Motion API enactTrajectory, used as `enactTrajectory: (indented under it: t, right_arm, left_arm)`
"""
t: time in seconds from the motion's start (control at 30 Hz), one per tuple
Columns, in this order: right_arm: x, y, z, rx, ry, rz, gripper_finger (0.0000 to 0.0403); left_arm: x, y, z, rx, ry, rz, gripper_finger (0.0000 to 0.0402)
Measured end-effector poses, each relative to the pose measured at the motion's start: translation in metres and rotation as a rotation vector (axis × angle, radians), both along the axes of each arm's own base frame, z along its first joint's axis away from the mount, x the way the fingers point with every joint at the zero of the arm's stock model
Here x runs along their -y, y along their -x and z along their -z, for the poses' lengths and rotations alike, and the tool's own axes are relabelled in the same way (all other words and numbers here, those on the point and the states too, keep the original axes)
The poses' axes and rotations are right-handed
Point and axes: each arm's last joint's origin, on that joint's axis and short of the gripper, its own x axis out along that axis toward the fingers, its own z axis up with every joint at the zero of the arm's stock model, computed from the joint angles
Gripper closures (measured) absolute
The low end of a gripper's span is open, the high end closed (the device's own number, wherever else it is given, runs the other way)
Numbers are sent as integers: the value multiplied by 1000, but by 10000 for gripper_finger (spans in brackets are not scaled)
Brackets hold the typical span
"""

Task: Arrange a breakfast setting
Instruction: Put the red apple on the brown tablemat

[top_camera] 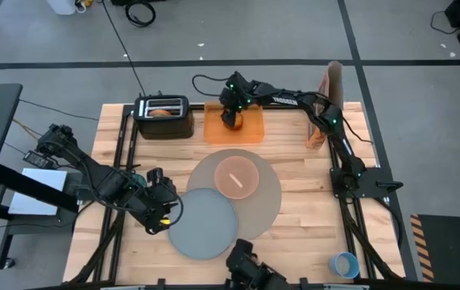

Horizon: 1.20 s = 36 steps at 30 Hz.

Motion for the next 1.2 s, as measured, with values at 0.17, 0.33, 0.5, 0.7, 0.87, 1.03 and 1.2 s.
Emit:
enactTrajectory:
  t: [0.17, 0.33, 0.5, 0.7, 0.87, 1.03, 1.2]
  right_arm:
    - [-21, 9, -24, -159, 82, 36, 156]
    - [-43, 21, -56, -288, 205, -7, 125]
    - [-57, 36, -81, -361, 234, 5, 90]
    - [-66, 43, -82, -456, 344, -225, 68]
    - [-70, 18, -61, -361, 335, -336, 75]
    - [-58, 9, -26, -431, 367, -401, 89]
    - [-50, 13, -21, -465, 358, -343, 79]
  left_arm:
    - [0, 0, 0, 0, -2, 3, 283]
    - [0, 0, 0, -2, -14, 19, 283]
    - [2, 1, 0, -2, -18, 32, 283]
    - [10, 6, -1, 14, -34, 79, 283]
    - [17, 9, -2, 57, -59, 91, 283]
    - [20, 8, -4, 93, -29, 76, 283]
    - [20, 8, -4, 101, -2, 42, 283]
